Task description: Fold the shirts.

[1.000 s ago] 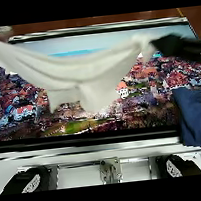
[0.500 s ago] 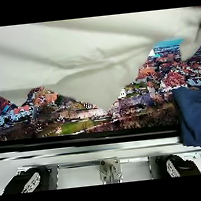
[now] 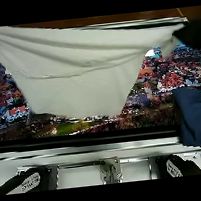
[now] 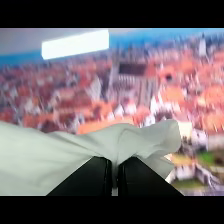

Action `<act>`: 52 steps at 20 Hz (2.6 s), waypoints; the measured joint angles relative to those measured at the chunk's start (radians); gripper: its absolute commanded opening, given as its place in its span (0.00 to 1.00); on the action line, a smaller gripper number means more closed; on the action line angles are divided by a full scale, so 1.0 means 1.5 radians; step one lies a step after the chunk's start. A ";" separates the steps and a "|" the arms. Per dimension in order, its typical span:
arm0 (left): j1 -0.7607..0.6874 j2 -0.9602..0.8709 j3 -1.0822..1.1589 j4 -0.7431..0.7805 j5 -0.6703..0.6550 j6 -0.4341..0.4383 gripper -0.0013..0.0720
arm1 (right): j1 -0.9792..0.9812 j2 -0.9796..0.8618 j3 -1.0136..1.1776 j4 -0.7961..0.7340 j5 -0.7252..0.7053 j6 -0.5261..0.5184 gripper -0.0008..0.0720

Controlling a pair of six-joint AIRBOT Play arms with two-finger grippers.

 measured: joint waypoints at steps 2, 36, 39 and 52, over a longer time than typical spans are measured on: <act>-0.001 -0.015 -0.006 -0.016 -0.087 0.036 0.06 | 0.000 -0.026 0.015 0.055 -0.115 -0.017 0.10; -0.406 -0.021 -0.385 -0.047 -0.133 -0.089 0.06 | 0.140 -0.557 0.289 0.021 0.025 -0.061 0.87; -0.403 -0.019 -0.394 -0.046 -0.120 -0.090 0.06 | 0.122 -0.551 0.289 0.020 0.080 -0.050 0.87; -0.345 0.045 -0.399 -0.042 -0.093 -0.051 0.06 | -0.018 -0.029 -0.493 -0.036 0.232 0.015 0.88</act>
